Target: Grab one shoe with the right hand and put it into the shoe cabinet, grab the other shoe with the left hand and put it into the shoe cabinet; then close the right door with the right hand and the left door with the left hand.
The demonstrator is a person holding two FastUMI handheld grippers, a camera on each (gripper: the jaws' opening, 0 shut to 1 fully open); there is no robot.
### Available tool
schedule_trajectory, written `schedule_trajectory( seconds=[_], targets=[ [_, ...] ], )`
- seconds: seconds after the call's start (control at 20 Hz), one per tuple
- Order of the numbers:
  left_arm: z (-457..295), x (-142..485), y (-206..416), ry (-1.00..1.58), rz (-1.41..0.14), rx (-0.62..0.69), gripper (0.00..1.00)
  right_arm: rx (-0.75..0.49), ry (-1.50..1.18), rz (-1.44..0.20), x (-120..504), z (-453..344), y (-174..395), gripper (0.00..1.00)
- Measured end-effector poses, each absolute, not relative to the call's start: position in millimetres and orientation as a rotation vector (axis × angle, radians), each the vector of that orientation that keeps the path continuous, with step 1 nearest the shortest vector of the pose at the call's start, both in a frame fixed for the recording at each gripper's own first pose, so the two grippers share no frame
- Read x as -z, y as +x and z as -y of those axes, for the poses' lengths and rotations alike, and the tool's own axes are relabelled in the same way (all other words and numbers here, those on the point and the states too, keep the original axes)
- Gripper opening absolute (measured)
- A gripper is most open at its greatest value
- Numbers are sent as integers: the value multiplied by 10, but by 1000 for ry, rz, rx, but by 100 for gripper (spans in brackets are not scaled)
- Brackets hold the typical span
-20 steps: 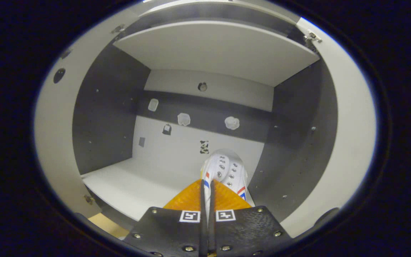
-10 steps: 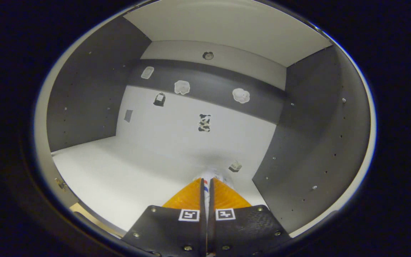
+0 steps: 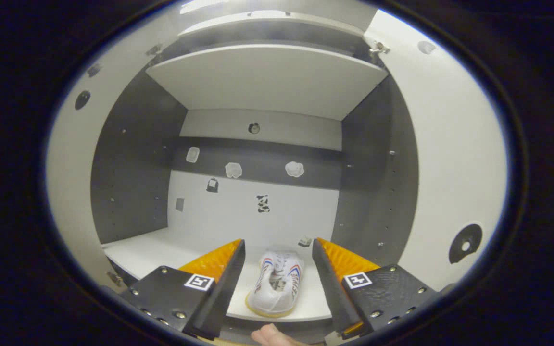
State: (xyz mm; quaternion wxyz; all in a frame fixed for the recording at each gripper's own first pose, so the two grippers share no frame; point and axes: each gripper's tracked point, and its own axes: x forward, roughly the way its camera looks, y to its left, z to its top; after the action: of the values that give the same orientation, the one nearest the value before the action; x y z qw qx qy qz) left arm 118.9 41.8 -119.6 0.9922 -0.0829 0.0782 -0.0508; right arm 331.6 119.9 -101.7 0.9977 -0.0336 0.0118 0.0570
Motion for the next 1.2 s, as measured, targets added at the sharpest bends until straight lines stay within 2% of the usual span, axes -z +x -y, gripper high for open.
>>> schedule_trajectory(
  seconds=[0.2, 0.25, 0.4, 0.45, 0.5, 0.8, 1.2],
  targets=[
    [-365, 1295, 1277, -160, -179, 100, 99, -126, -5, 15, 746, -1055, 2784, 83],
    [-374, 1320, 1291, -164, -184, 88, 99, -120, -2, 32, 690, -1005, 2658, 80],
    [-321, 1406, 1316, -186, -193, 91, 99, -107, -11, 18, 688, -865, 2284, 83],
    [-316, 1461, 1320, -204, -201, 87, 99, -106, -30, 18, 700, -812, 2160, 80],
    [-282, 1524, 1317, -214, -204, 97, 99, -108, -50, 18, 722, -782, 2051, 83],
    [-216, 2251, 1359, -159, -284, 97, 99, -120, -25, 18, 946, -642, 1395, 83],
    [-221, 3388, 1342, -158, -524, 110, 99, -50, -33, 37, 1263, -295, 733, 83]
  ],
)
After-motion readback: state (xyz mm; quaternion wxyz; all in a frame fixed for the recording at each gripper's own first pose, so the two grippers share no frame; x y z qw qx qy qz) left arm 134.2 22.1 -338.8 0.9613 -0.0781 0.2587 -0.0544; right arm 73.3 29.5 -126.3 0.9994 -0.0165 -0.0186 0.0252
